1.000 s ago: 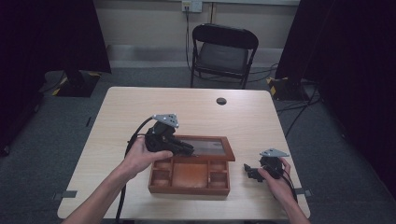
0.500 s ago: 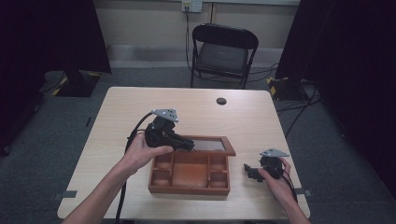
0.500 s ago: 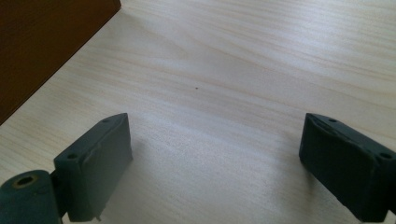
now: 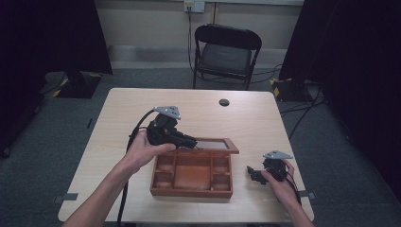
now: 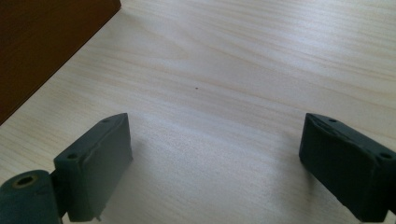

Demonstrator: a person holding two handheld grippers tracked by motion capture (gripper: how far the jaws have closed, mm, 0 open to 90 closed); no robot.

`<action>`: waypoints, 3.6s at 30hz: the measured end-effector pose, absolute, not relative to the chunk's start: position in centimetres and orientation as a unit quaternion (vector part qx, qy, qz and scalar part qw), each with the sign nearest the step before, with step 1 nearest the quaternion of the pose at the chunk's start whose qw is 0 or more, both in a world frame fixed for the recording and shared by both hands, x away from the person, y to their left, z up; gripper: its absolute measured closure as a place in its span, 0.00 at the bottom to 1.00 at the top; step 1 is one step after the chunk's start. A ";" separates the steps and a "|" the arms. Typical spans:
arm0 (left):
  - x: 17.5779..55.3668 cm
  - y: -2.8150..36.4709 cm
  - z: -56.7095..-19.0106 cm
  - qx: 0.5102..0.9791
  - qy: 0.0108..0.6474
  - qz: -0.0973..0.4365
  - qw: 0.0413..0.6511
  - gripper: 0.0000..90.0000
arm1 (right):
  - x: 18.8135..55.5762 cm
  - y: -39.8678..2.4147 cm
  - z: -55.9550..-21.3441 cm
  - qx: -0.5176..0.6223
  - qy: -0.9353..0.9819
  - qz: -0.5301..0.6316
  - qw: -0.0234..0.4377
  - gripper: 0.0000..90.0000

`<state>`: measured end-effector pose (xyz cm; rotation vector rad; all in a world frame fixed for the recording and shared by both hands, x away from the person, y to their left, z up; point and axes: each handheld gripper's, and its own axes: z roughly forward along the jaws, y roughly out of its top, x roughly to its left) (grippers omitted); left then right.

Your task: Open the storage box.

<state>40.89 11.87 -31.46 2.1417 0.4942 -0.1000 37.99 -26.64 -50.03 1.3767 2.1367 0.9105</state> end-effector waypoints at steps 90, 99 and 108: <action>43.7 12.4 -30.1 0.844 0.213 -0.032 0.491 0.91 | 38.0 -26.6 -50.0 0.498 0.772 0.328 0.218 0.09; 43.8 12.3 -30.1 0.845 0.213 -0.025 0.490 0.90 | 38.0 -26.6 -50.0 0.498 0.773 0.328 0.218 0.09; 43.9 12.3 -30.1 0.844 0.214 -0.026 0.491 0.91 | 38.0 -26.6 -50.0 0.497 0.773 0.329 0.218 0.09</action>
